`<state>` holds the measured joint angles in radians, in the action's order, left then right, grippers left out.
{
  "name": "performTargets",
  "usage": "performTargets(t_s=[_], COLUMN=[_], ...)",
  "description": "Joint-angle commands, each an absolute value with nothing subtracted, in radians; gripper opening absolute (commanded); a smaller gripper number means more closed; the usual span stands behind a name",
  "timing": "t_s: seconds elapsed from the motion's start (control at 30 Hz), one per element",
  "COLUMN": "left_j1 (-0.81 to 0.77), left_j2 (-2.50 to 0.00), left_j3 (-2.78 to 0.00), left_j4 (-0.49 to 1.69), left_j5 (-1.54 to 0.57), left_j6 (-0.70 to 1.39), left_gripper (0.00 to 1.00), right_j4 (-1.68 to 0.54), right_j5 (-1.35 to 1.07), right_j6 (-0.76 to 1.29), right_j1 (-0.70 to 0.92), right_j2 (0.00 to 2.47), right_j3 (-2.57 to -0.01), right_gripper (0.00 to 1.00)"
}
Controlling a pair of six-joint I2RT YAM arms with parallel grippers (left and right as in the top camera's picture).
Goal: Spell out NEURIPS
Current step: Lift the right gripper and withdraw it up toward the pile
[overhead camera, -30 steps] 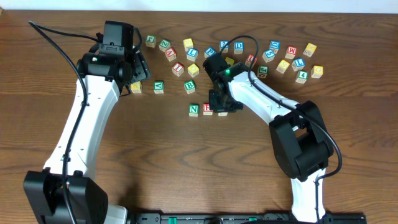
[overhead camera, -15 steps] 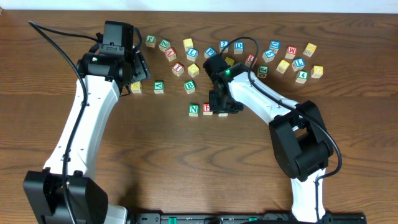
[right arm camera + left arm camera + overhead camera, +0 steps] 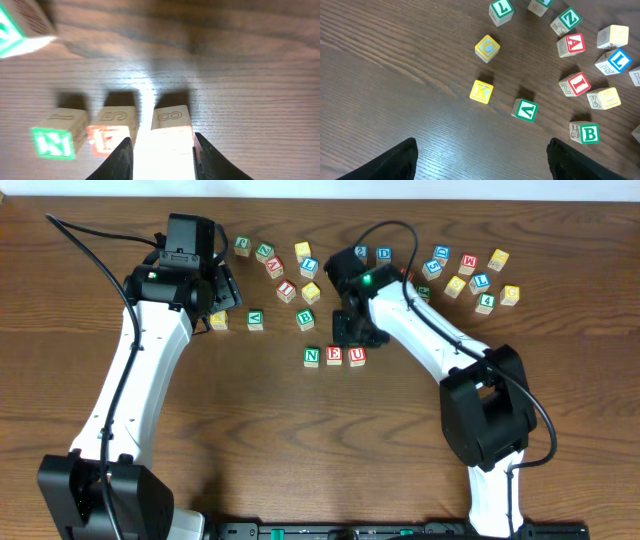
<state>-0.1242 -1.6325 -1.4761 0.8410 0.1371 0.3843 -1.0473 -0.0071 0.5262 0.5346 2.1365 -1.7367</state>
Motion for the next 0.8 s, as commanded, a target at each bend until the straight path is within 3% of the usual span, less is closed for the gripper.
performTargets(t_s=[0.0, 0.4, 0.57, 0.77], left_j1=[-0.118, -0.118, -0.118, -0.118], left_j2=[-1.644, -1.644, -1.644, -1.644], left_j3=[-1.493, -1.493, -1.493, -1.493], left_j4=[0.844, 0.843, 0.847, 0.852], left_j5=[0.143, 0.143, 0.143, 0.143], left_j6=[0.371, 0.371, 0.371, 0.371], left_gripper=[0.81, 0.82, 0.81, 0.81], right_j4=[-1.096, -1.263, -1.307, -1.297], right_j5=[0.003, 0.009, 0.009, 0.009], right_j6=[0.506, 0.437, 0.402, 0.376], right_j1=[0.522, 0.504, 0.490, 0.466], right_j2=[2.132, 2.131, 2.132, 2.132], right_j3=[-1.822, -2.021, -2.109, -2.146], right_gripper=[0.33, 0.39, 0.54, 0.62])
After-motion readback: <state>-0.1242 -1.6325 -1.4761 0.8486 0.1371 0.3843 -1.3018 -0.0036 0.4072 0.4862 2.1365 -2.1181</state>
